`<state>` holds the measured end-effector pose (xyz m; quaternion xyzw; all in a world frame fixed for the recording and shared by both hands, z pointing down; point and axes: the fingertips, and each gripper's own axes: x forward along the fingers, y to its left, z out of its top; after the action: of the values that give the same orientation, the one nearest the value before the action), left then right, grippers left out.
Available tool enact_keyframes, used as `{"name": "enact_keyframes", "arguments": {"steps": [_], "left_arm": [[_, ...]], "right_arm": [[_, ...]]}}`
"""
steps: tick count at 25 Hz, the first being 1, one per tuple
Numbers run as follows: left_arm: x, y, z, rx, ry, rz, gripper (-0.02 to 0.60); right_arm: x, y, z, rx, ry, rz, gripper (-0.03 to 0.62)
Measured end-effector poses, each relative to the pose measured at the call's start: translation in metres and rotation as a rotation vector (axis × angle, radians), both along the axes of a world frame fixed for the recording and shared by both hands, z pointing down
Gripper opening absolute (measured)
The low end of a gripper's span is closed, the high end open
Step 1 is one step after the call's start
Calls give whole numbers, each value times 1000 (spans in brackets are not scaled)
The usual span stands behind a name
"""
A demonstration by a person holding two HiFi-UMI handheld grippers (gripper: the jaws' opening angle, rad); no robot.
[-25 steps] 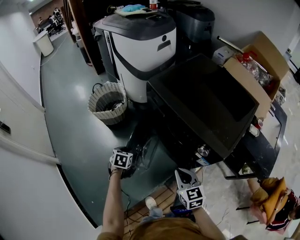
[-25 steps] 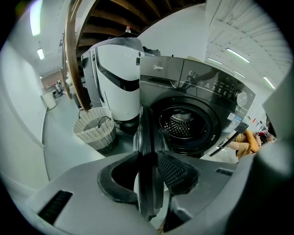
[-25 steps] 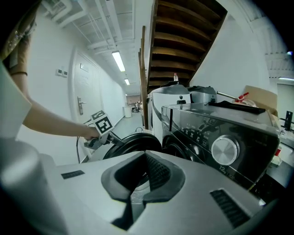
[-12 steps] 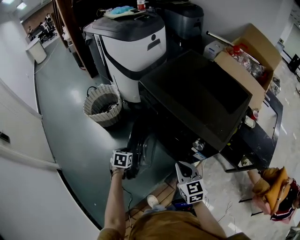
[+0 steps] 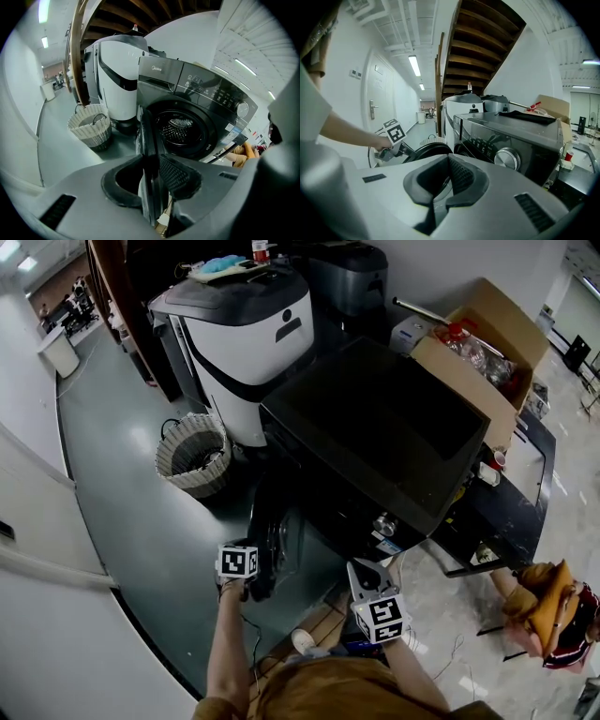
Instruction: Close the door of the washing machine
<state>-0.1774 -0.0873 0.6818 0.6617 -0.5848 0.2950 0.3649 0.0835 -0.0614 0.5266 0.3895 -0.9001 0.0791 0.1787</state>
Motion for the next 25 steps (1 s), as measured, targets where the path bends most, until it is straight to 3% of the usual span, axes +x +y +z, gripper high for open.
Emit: {"name": "enact_keyframes", "arguments": {"steps": [25], "left_arm": [[68, -13, 0, 41, 133, -42, 127]], "right_arm": [[39, -2, 14, -23, 15, 57, 12]]}}
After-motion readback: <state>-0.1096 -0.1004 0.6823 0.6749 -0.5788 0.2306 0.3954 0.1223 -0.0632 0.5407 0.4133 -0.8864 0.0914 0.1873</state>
